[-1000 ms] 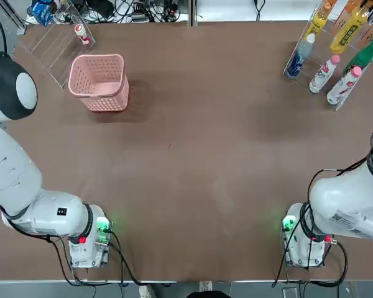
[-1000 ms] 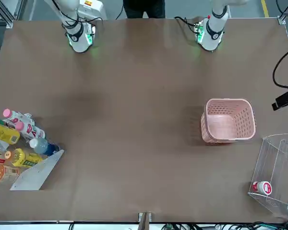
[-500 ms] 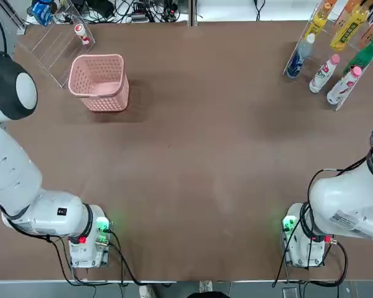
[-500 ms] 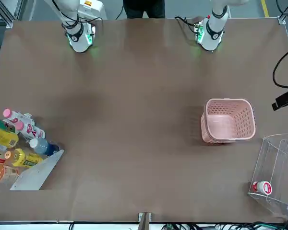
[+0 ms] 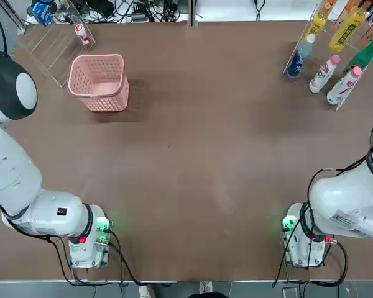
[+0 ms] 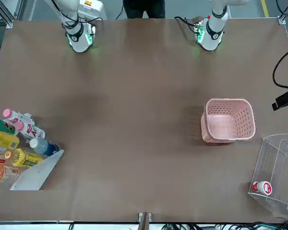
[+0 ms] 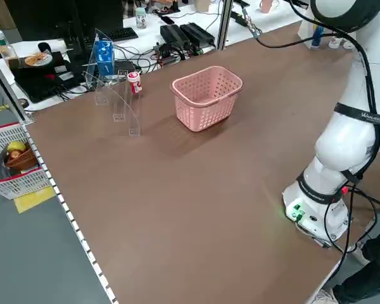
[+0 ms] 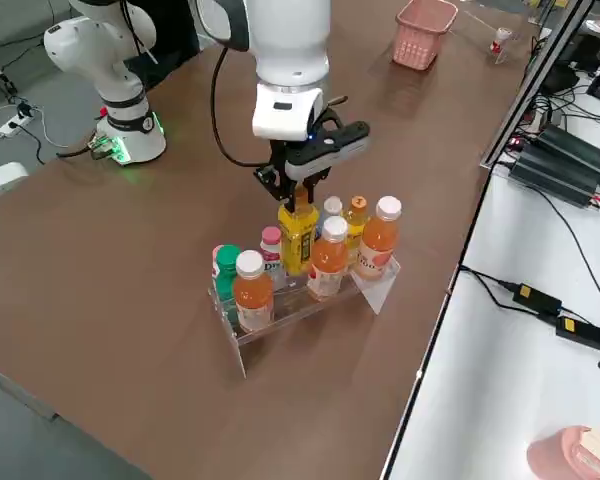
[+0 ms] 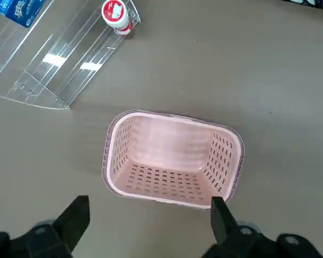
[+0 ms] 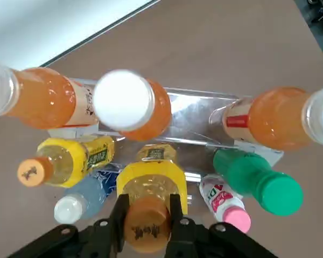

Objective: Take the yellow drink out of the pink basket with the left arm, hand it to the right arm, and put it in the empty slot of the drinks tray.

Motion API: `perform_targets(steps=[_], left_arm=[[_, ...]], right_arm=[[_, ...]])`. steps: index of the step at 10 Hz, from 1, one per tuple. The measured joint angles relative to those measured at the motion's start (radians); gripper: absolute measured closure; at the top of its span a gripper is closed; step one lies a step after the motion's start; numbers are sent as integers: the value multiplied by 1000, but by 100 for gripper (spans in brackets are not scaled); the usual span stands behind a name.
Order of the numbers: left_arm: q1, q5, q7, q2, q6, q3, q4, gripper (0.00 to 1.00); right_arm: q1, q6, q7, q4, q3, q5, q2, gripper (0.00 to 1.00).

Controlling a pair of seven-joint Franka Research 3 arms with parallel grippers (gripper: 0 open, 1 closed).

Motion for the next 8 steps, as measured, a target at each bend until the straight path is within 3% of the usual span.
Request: perform_targets(steps=[8], left_arm=[[0, 0, 0, 0, 0, 0, 0, 0]], right_arm=[[0, 125, -3, -104, 0, -2, 15, 66]])
